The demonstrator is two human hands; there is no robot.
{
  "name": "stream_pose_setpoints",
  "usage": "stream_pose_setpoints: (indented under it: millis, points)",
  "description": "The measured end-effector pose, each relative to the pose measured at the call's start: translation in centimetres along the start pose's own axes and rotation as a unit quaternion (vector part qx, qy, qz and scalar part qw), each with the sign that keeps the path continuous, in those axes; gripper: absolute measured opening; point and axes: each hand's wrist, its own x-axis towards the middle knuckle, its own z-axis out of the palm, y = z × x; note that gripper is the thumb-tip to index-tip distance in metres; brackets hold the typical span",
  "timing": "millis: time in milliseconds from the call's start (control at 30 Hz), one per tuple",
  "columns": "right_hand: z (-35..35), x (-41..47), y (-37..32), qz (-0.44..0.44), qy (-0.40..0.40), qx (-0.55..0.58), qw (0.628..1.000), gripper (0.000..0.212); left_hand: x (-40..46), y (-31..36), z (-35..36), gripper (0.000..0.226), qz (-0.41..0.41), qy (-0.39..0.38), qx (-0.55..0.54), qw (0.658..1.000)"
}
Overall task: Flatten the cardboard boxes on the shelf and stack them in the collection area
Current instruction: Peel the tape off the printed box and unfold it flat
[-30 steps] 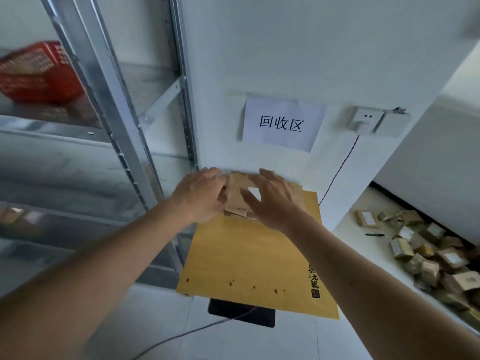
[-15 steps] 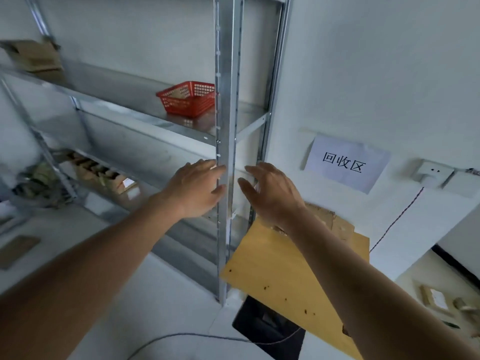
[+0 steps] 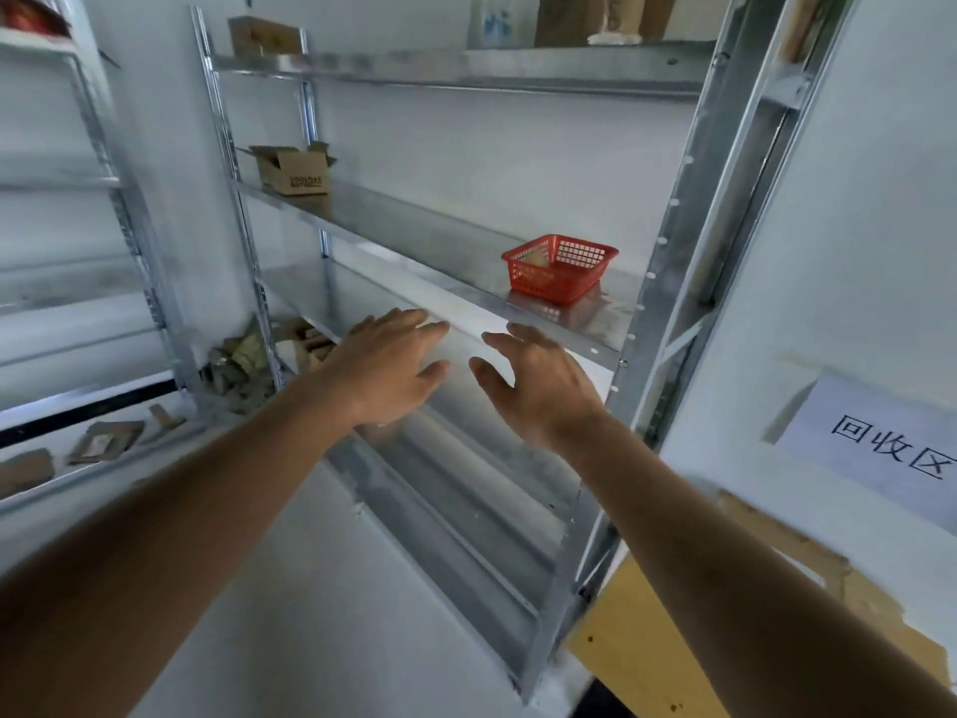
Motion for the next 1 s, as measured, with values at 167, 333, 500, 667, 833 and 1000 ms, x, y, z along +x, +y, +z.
stream_pose_setpoints:
  millis: [167,333,500,667,833,1000]
  points:
    - [3.0,8.8,-6.5,-0.019,0.015,0.019,1.0,0.053,3.1,-10.0,-2.5,0.061,-0.008,0.008,0.021,1.0]
    - [5.6,17.8,-11.8,-0.039,0.025,0.028,0.999,0.054,7.4,-19.5,-4.6,0.062,-0.007,0.022,0.028,0.999]
    - [8.3,27.5,-14.9,-0.054,0.035,0.021,0.998,0.052,13.3,-28.4,-4.7,0.062,-0.007,0.035,0.028,0.999]
    - [12.1,38.7,-16.4,-0.083,0.047,0.041,0.995,0.048,21.3,-37.0,-3.7,0.06,-0.009,0.07,0.027,0.997]
    - [17.0,51.1,-17.2,-0.101,0.034,0.053,0.993,0.048,30.0,-46.3,-1.9,0.058,-0.027,0.085,0.034,0.995]
    - [21.6,62.8,-19.5,-0.127,0.014,0.041,0.991,0.053,37.3,-55.7,-0.7,0.054,-0.048,0.093,0.044,0.993]
